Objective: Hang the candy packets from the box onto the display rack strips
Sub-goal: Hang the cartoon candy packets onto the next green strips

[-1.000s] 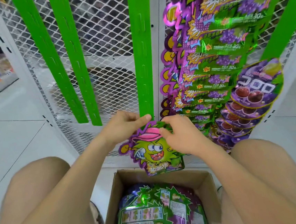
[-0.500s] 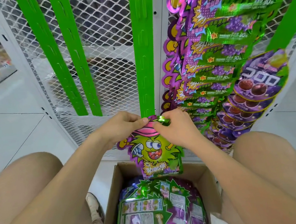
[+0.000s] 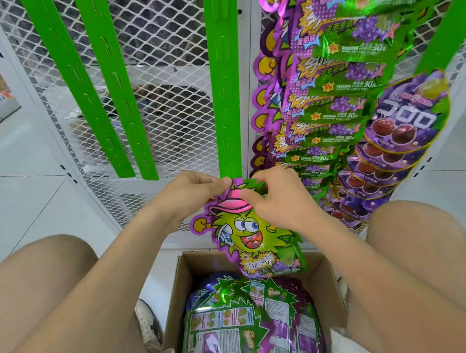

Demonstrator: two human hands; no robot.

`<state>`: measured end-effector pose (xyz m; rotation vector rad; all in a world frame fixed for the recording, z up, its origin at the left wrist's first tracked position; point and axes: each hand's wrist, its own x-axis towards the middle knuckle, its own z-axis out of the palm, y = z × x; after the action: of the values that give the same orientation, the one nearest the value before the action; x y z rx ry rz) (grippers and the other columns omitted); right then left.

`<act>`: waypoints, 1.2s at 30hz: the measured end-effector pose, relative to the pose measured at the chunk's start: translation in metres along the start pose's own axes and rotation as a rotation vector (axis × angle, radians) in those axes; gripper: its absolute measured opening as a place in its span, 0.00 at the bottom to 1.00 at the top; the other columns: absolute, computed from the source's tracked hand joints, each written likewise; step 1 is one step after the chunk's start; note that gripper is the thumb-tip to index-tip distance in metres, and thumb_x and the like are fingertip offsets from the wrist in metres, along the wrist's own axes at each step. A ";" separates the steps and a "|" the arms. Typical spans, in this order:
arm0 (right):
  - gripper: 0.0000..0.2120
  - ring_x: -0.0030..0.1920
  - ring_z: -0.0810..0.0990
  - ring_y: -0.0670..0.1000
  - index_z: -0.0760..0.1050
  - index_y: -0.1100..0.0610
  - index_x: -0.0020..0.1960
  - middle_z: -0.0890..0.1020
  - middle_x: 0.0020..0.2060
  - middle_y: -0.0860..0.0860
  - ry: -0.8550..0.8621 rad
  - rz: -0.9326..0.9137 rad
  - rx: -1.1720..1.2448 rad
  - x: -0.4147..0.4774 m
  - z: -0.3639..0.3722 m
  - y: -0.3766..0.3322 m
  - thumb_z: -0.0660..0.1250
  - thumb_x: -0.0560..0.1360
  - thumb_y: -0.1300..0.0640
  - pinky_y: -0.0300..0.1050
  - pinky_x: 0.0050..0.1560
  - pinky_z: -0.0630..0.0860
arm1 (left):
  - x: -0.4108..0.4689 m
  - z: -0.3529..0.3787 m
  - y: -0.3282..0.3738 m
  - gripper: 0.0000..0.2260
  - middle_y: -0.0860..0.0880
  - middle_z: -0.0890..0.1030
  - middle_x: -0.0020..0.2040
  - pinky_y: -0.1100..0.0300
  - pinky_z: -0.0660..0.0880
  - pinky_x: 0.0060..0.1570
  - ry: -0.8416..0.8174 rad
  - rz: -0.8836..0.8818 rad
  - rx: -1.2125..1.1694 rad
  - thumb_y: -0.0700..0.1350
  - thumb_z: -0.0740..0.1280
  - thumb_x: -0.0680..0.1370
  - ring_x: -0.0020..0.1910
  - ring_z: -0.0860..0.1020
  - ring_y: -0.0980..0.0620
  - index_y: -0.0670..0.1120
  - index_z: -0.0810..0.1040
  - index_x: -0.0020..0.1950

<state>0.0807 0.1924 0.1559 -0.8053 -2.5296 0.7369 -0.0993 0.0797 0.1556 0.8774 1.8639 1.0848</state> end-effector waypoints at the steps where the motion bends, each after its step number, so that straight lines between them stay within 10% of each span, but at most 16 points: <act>1: 0.17 0.33 0.73 0.58 0.75 0.57 0.36 0.77 0.27 0.56 0.000 -0.005 0.005 -0.001 0.000 -0.001 0.69 0.80 0.49 0.48 0.41 0.58 | 0.001 0.001 0.000 0.15 0.51 0.89 0.46 0.53 0.77 0.65 0.001 -0.016 0.002 0.60 0.76 0.76 0.50 0.83 0.53 0.48 0.90 0.48; 8: 0.18 0.30 0.70 0.49 0.74 0.60 0.38 0.74 0.27 0.55 0.027 0.012 0.031 0.000 0.003 -0.001 0.63 0.84 0.52 0.54 0.38 0.61 | -0.006 0.004 0.010 0.16 0.52 0.85 0.58 0.49 0.72 0.72 -0.005 -0.050 0.011 0.64 0.74 0.76 0.61 0.81 0.50 0.52 0.86 0.50; 16: 0.20 0.34 0.70 0.58 0.76 0.67 0.40 0.78 0.34 0.66 -0.012 0.058 0.009 -0.001 -0.002 -0.011 0.65 0.83 0.53 0.54 0.49 0.69 | -0.015 0.006 0.011 0.15 0.43 0.89 0.52 0.46 0.80 0.66 -0.096 0.014 -0.005 0.50 0.66 0.86 0.55 0.87 0.42 0.42 0.87 0.56; 30: 0.21 0.34 0.68 0.58 0.65 0.51 0.35 0.70 0.31 0.55 -0.404 -0.041 -0.148 -0.007 0.013 0.010 0.63 0.84 0.47 0.55 0.41 0.73 | -0.006 0.006 0.002 0.14 0.44 0.77 0.36 0.59 0.81 0.43 0.041 0.080 -0.040 0.48 0.70 0.83 0.35 0.77 0.50 0.36 0.85 0.52; 36: 0.17 0.36 0.72 0.57 0.66 0.54 0.39 0.72 0.32 0.51 -0.173 -0.091 -0.122 -0.006 -0.003 0.008 0.59 0.86 0.52 0.51 0.40 0.66 | -0.006 0.009 0.005 0.15 0.44 0.87 0.45 0.54 0.83 0.54 -0.017 0.026 -0.073 0.54 0.74 0.80 0.44 0.83 0.49 0.42 0.88 0.51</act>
<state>0.0894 0.1951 0.1525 -0.6866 -2.7687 0.6535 -0.0878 0.0800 0.1588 0.8681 1.7919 1.1512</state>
